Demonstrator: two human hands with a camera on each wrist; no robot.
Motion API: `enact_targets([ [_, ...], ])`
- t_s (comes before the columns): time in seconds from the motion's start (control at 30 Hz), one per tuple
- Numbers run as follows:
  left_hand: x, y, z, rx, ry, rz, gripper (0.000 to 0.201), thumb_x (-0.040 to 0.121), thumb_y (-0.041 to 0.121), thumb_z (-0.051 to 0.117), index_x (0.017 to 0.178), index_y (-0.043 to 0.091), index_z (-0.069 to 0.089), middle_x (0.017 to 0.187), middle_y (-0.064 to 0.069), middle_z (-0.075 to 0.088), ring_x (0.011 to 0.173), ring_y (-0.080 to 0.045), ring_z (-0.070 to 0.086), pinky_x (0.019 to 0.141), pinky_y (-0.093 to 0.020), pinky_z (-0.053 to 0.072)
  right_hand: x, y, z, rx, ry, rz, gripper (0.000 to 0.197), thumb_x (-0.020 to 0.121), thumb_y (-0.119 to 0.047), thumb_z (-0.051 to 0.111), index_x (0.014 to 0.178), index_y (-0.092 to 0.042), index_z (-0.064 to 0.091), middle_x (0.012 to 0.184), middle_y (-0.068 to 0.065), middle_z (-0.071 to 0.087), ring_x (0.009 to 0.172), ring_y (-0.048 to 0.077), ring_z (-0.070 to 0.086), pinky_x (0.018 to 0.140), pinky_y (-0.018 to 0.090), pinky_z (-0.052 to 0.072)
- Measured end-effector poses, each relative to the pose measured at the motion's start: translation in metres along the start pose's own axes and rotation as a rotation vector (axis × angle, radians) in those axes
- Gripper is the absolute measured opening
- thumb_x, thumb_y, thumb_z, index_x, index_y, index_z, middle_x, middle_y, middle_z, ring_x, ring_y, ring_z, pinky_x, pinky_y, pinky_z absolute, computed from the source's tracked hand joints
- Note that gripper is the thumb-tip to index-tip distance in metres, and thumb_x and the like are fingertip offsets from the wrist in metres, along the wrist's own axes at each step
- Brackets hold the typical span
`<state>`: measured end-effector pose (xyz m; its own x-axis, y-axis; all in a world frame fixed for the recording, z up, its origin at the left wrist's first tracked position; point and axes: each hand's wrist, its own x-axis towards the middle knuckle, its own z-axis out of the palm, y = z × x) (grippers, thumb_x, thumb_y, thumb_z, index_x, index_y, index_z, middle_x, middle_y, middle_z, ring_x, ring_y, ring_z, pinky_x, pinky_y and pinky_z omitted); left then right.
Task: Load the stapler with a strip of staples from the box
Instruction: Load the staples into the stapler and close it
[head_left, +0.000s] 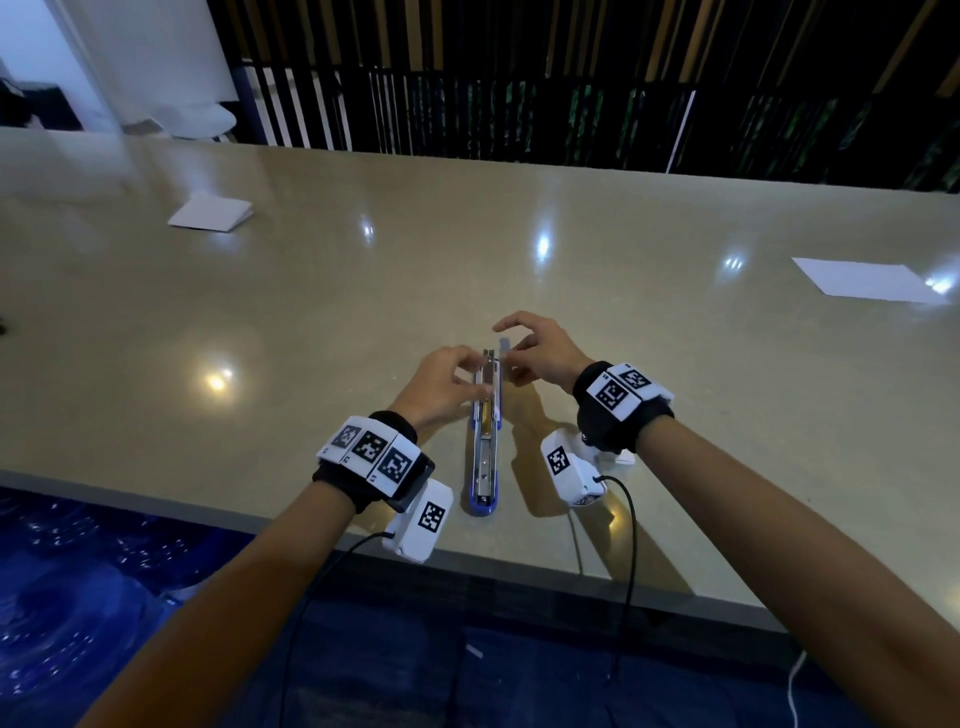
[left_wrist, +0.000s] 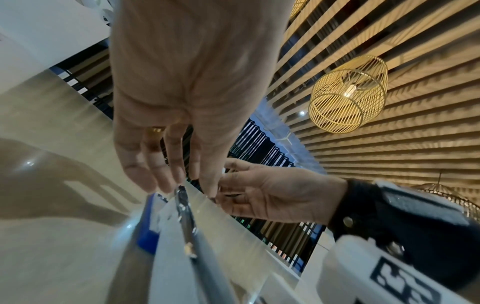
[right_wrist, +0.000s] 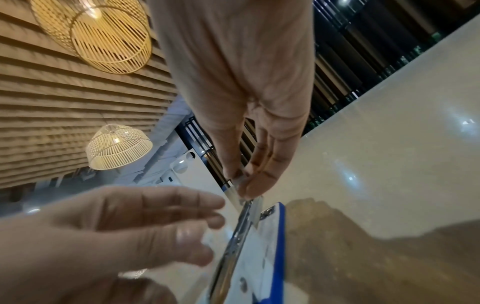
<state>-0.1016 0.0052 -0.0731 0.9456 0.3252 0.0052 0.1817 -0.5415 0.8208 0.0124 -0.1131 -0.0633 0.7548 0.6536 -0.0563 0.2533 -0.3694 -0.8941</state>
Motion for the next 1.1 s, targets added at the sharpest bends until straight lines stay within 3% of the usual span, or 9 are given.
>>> enact_targets([
  [0.07,-0.004,-0.005,0.004,-0.007,-0.063,-0.071,0.04,0.082,0.01,0.072,0.119,0.003,0.059,0.108,-0.004,0.055,0.093,-0.02,0.056,0.067,-0.022,0.048,0.006,0.001,0.003,0.044,-0.013,0.019,0.025,0.088,0.003,0.058,0.109,-0.009,0.06,0.066,0.01,0.061,0.045,0.011,0.06,0.046,0.022,0.052],
  [0.17,-0.01,-0.013,0.01,-0.016,-0.085,-0.142,0.047,0.076,0.011,0.077,0.119,0.003,0.06,0.112,-0.01,0.06,0.099,-0.023,0.059,0.085,-0.036,0.054,0.015,0.003,0.007,0.078,-0.026,0.039,0.013,0.091,0.002,0.056,0.1,-0.004,0.063,0.066,0.008,0.06,0.038,0.005,0.06,0.044,0.018,0.053],
  [0.3,-0.015,-0.014,0.011,-0.057,-0.076,-0.171,0.048,0.075,0.012,0.078,0.119,0.006,0.059,0.111,-0.005,0.058,0.096,-0.019,0.056,0.069,-0.026,0.05,0.024,0.007,0.012,0.022,-0.029,0.045,0.017,0.089,0.003,0.058,0.106,-0.001,0.058,0.066,0.007,0.058,0.041,0.005,0.061,0.044,0.017,0.054],
  [0.4,-0.017,-0.014,0.012,-0.063,-0.079,-0.19,0.051,0.074,0.013,0.079,0.12,0.006,0.059,0.117,-0.01,0.06,0.1,-0.027,0.062,0.09,-0.045,0.054,0.028,0.009,0.013,0.037,-0.058,0.051,0.018,0.089,0.004,0.058,0.102,-0.006,0.051,0.065,0.006,0.054,0.041,0.003,0.06,0.045,0.018,0.054],
  [0.47,-0.018,-0.014,0.012,-0.083,-0.079,-0.202,0.051,0.074,0.012,0.079,0.12,0.005,0.059,0.119,-0.013,0.06,0.105,-0.032,0.063,0.094,-0.05,0.052,0.03,0.01,0.012,0.044,-0.072,0.056,0.015,0.088,0.003,0.06,0.1,-0.005,0.053,0.066,0.005,0.055,0.042,0.003,0.061,0.046,0.018,0.055],
  [0.6,-0.018,-0.013,0.013,-0.072,-0.08,-0.209,0.049,0.074,0.012,0.078,0.119,0.006,0.059,0.12,-0.012,0.059,0.106,-0.031,0.062,0.095,-0.05,0.052,0.033,0.013,0.01,0.061,-0.082,0.057,0.014,0.087,0.004,0.061,0.086,-0.009,0.056,0.07,0.007,0.059,0.042,0.004,0.061,0.047,0.019,0.056],
  [0.77,-0.018,-0.011,0.013,-0.034,-0.083,-0.201,0.048,0.075,0.015,0.078,0.119,0.006,0.059,0.12,-0.011,0.06,0.105,-0.03,0.063,0.095,-0.048,0.052,0.035,0.015,0.01,0.102,-0.064,0.064,0.012,0.089,0.005,0.058,0.097,-0.004,0.056,0.069,0.01,0.061,0.036,0.002,0.059,0.045,0.018,0.055],
  [1.1,-0.019,-0.011,0.013,-0.04,-0.079,-0.2,0.052,0.075,0.015,0.078,0.122,0.006,0.058,0.121,-0.012,0.059,0.105,-0.031,0.063,0.094,-0.05,0.052,0.039,0.016,0.012,0.216,-0.053,0.092,0.012,0.09,0.006,0.055,0.101,0.0,0.054,0.056,0.008,0.063,0.037,0.006,0.059,0.044,0.018,0.055],
])
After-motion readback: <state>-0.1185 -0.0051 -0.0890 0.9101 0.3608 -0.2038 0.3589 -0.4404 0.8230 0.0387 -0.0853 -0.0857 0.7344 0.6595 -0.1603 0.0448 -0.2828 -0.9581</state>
